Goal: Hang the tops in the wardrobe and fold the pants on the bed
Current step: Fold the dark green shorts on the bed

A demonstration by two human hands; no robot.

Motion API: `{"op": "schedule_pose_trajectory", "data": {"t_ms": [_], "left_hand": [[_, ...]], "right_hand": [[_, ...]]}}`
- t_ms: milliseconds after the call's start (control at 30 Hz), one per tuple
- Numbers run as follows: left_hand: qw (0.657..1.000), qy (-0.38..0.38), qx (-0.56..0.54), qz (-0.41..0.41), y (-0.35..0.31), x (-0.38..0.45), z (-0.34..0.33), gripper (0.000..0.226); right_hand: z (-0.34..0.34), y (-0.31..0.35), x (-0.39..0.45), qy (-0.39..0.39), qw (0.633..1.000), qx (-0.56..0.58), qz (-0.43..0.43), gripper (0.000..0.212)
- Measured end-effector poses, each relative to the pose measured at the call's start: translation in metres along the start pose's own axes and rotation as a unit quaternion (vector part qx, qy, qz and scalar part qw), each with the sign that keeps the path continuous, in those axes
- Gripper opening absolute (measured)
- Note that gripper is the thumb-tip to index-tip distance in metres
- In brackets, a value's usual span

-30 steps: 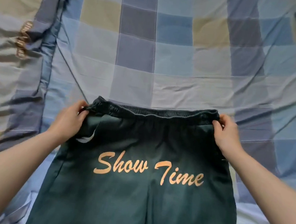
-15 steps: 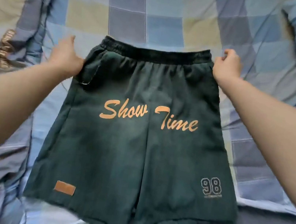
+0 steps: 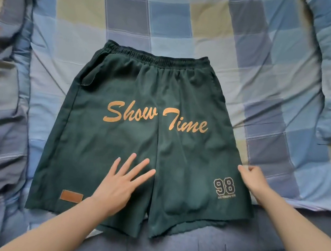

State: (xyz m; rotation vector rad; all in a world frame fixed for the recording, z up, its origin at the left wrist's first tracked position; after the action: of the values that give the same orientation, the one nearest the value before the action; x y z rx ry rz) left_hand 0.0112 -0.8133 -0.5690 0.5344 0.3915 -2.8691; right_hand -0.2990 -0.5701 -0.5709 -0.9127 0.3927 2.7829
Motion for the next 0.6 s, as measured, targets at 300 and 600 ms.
{"op": "schedule_pose_trajectory", "data": {"t_ms": [300, 600], "left_hand": [[0.982, 0.104, -0.055, 0.149, -0.04, 0.024, -0.011, 0.06], [0.975, 0.086, 0.013, 0.204, -0.098, 0.028, -0.027, 0.072]], "right_hand": [[0.007, -0.017, -0.011, 0.269, 0.949, 0.161, -0.029, 0.026], [0.078, -0.077, 0.002, 0.351, 0.918, 0.173, 0.061, 0.031]]}}
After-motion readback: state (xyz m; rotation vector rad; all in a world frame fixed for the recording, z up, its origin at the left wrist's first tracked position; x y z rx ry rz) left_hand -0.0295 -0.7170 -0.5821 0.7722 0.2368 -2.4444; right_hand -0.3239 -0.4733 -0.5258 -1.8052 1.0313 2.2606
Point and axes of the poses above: each hand's wrist, its own x-axis towards the middle knuckle, its own z-axis out of the back of the hand, y = z × x, the point moved 2 cm from there along x, towards the middle knuckle, and after that the axes turned 8 degrees about -y, right-handed, at the moved point
